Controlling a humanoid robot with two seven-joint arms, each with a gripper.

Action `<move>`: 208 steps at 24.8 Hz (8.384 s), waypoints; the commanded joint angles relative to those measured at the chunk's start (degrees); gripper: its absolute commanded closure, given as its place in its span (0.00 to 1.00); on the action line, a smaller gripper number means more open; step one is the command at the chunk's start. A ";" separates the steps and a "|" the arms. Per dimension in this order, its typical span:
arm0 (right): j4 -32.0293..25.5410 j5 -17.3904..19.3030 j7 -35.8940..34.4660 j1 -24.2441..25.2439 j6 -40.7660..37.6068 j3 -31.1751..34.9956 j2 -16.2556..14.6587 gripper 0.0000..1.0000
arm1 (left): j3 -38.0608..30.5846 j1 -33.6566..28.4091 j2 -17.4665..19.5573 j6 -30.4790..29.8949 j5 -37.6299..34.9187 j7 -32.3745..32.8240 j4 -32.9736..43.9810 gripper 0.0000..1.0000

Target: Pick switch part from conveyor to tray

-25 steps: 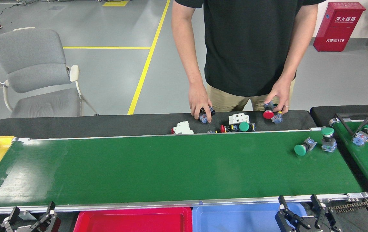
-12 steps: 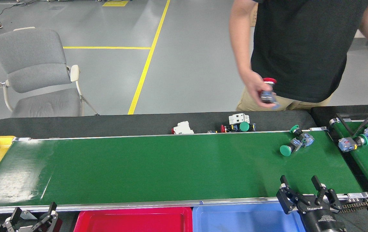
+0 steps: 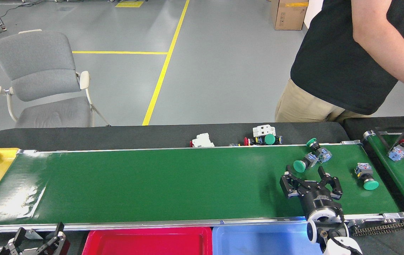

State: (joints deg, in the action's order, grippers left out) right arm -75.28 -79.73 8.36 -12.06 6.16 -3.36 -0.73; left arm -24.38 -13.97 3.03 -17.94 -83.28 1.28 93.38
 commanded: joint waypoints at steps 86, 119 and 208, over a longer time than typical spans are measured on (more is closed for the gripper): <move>0.05 -4.21 -1.77 -0.16 9.04 -14.13 8.55 0.11 | -0.58 -1.77 0.83 -3.06 0.31 -3.39 2.25 0.00; -21.22 -2.71 -11.16 21.55 -12.23 -9.30 6.97 0.00 | -1.37 -2.12 0.22 -2.45 0.22 -3.47 2.51 0.00; -21.75 2.47 -11.00 24.01 -6.69 0.20 5.56 0.00 | 20.16 25.39 -0.14 7.57 -4.00 5.67 -17.26 0.00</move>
State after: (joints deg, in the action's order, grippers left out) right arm -96.38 -77.20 -1.01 12.90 -6.12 -3.36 5.22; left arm -3.88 9.80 2.31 -10.62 -87.04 7.61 76.78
